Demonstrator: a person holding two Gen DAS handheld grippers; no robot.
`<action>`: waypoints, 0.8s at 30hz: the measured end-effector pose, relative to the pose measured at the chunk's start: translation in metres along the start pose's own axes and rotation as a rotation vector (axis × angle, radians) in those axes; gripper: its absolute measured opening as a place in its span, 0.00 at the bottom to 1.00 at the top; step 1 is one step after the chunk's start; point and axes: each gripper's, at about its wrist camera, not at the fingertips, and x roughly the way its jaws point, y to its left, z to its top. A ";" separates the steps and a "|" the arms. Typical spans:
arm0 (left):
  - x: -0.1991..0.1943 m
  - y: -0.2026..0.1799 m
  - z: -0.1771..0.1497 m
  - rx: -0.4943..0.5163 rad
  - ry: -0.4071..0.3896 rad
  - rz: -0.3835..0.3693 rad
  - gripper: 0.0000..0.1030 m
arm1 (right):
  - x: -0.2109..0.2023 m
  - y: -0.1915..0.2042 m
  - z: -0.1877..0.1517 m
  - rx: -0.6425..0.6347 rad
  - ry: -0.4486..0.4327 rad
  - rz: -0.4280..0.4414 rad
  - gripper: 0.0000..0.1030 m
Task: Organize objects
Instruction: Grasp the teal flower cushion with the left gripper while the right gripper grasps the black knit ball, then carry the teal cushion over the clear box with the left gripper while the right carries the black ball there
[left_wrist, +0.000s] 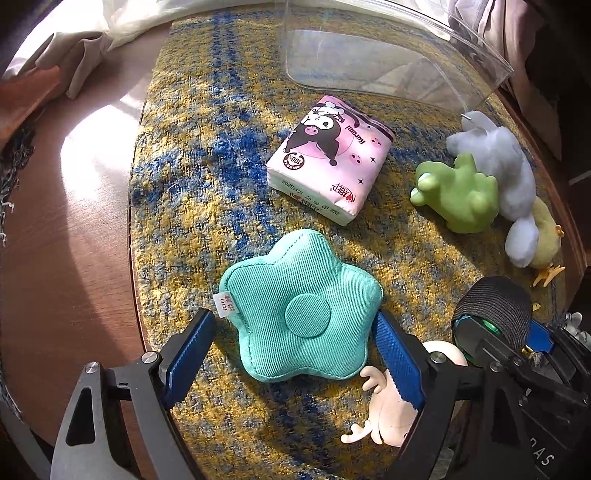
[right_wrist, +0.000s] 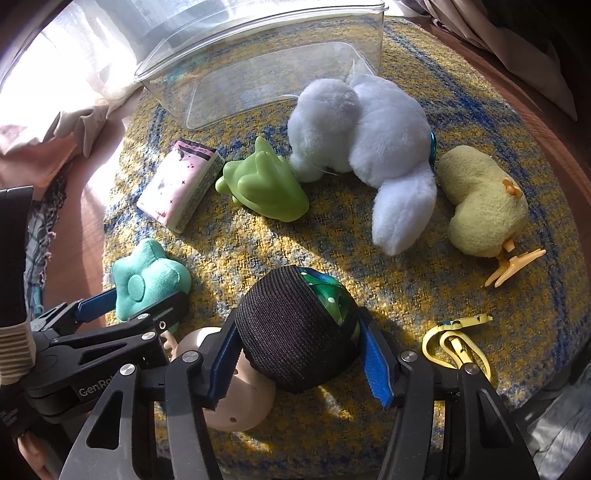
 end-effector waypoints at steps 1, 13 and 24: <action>0.000 -0.001 0.000 0.007 -0.003 -0.003 0.79 | 0.001 0.001 0.001 -0.003 0.000 -0.002 0.57; -0.022 0.002 -0.020 0.124 -0.062 -0.021 0.68 | -0.003 0.006 -0.001 -0.017 -0.009 -0.019 0.57; -0.056 0.006 -0.029 0.099 -0.132 -0.034 0.68 | -0.034 0.009 -0.003 -0.043 -0.073 -0.029 0.57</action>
